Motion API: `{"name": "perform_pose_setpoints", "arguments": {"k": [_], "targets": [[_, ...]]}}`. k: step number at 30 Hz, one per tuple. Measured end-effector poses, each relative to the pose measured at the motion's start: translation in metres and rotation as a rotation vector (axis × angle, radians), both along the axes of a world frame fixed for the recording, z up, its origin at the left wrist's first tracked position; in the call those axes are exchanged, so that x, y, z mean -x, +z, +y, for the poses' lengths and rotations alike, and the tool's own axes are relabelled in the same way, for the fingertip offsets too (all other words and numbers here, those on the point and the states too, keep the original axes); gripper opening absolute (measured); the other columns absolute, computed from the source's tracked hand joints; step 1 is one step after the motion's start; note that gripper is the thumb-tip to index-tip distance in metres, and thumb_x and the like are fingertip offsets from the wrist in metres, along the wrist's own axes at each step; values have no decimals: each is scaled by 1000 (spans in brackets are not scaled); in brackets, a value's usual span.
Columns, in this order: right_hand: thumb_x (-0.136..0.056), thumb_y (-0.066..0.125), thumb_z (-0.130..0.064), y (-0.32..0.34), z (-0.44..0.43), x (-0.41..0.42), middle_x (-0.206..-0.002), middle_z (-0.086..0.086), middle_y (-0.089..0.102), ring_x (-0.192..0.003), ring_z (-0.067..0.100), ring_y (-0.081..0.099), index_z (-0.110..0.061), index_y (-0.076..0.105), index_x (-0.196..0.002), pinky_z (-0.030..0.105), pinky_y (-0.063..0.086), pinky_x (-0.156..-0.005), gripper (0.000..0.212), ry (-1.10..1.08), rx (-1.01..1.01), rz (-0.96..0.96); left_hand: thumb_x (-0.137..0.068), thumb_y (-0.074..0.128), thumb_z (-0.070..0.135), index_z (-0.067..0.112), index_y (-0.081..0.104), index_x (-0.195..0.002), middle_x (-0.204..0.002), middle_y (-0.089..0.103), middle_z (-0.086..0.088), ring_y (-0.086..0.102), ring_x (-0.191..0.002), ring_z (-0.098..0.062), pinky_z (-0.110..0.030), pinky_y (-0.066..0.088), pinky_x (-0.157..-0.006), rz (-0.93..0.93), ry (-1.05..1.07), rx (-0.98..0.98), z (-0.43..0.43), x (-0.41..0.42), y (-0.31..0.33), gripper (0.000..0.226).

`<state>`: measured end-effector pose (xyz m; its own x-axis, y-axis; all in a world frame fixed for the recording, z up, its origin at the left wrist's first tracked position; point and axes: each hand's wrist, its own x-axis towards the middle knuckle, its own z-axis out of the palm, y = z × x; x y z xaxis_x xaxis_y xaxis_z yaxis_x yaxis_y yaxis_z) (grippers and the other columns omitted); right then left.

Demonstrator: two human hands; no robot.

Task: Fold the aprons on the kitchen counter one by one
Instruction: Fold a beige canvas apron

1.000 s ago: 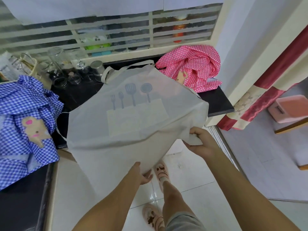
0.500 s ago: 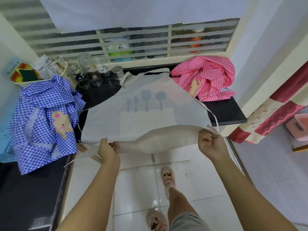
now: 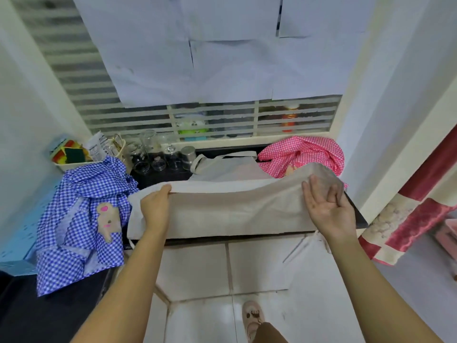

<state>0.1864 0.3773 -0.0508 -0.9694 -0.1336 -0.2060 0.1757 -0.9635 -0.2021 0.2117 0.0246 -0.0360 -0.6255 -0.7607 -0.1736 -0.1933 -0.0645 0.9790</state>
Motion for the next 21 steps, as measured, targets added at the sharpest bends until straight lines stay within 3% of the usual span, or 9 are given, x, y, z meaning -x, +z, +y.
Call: {"name": "perform_pose_setpoints", "arguments": {"k": [2,6,9,11,13,16,18,21], "targets": [[-46,91,-10,-1,1,11,-127,22,59,-115,36,60,-12,73,-74,45,42,-103,33,33,-71,2,-88,64,25,7,58,-74,-74,55,-4,52,-76,-20,-34,42,-79,-41,24,-21,-4,9,-2,25],[-36,93,-8,-1,-4,37,-123,23,62,-104,38,65,-14,71,-89,45,42,-103,58,7,-90,-9,-90,63,26,8,50,-64,-63,44,-4,41,-60,-17,-31,35,-69,-16,-3,70,-9,38,0,34],[-31,94,-7,0,-5,70,-120,24,63,-101,38,67,-14,64,-103,44,41,-104,79,-26,-120,-26,-89,65,27,8,53,-65,-67,50,-3,49,-71,-21,-32,39,-72,-62,-36,35,-19,72,7,32],[-25,97,-10,-1,-6,99,-118,23,64,-102,37,67,-12,66,-104,44,43,-102,85,28,-223,-53,-87,68,29,5,62,-84,-87,61,-7,59,-90,-26,-35,46,-84,-182,-76,-12,-34,103,5,24],[-14,99,-15,-6,-6,125,-113,23,66,-107,35,63,-10,74,-97,42,45,-98,87,131,-355,-101,-84,70,29,-3,64,-109,-112,64,-17,60,-105,-33,-42,48,-92,-303,-137,-63,-49,124,-4,41],[-3,97,-19,-20,-11,171,-101,22,70,-110,31,58,-11,80,-82,41,53,-87,82,270,-500,-192,-85,69,27,-2,59,-121,-122,59,-19,58,-107,-33,-41,48,-92,-481,-184,-90,-63,159,-23,47],[-1,97,-18,-26,-15,192,-98,24,71,-110,30,57,-10,80,-81,41,58,-79,82,303,-522,-224,-88,66,26,-6,59,-114,-116,59,-16,57,-104,-32,-36,46,-88,-538,-167,-11,-60,175,-29,41],[-3,97,-19,-33,-22,229,-102,22,70,-113,30,55,-11,80,-82,42,54,-86,81,290,-496,-229,-95,55,29,-3,64,-90,-97,60,-12,56,-101,-29,-32,40,-82,-434,-175,147,-51,203,-32,34]]}}
